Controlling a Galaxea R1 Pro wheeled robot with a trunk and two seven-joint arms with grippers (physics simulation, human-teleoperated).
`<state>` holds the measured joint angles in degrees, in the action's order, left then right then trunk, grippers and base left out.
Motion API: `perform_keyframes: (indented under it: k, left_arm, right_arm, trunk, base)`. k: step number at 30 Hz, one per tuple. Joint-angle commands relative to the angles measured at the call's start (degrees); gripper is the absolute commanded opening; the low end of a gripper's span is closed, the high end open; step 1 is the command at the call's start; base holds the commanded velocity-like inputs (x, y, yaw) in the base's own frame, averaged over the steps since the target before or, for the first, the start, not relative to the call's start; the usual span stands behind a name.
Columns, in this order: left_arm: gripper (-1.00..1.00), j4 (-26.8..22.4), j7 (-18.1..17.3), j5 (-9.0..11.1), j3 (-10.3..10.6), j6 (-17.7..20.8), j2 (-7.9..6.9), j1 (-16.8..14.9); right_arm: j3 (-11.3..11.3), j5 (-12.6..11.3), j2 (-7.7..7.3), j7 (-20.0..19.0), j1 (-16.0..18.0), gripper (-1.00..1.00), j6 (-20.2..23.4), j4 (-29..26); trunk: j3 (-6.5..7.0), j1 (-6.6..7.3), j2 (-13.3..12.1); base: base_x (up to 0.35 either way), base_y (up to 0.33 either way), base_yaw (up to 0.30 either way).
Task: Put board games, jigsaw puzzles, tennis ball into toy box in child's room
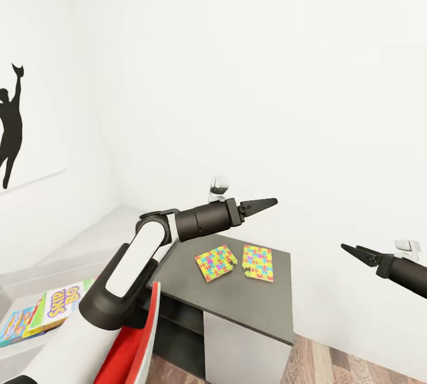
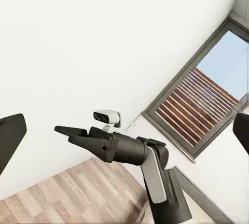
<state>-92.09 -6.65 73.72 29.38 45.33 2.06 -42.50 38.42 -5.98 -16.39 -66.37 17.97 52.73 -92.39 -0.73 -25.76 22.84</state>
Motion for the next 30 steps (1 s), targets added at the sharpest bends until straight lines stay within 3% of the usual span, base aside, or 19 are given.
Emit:
perform_keyframes:
  k: [1, 30]
  left_arm:
    - [1.0, 0.03, -0.23, -0.15, -0.06, 0.2, 0.01, -0.04]
    - [1.0, 0.05, -0.17, -0.15, -0.11, 0.2, -0.12, -0.04]
  right_arm:
    - [0.04, -0.17, -0.01, -0.07, 0.04, 1.0, 0.34, 0.01]
    - [-0.01, -0.17, -0.03, -0.07, 0.04, 1.0, 0.34, 0.01]
  trunk:
    - [-0.02, -0.03, 0.08]
    - [1.62, -0.03, 0.08]
  base:
    - [0.0, 0.0, -0.245]
    - [0.0, 0.0, -0.245]
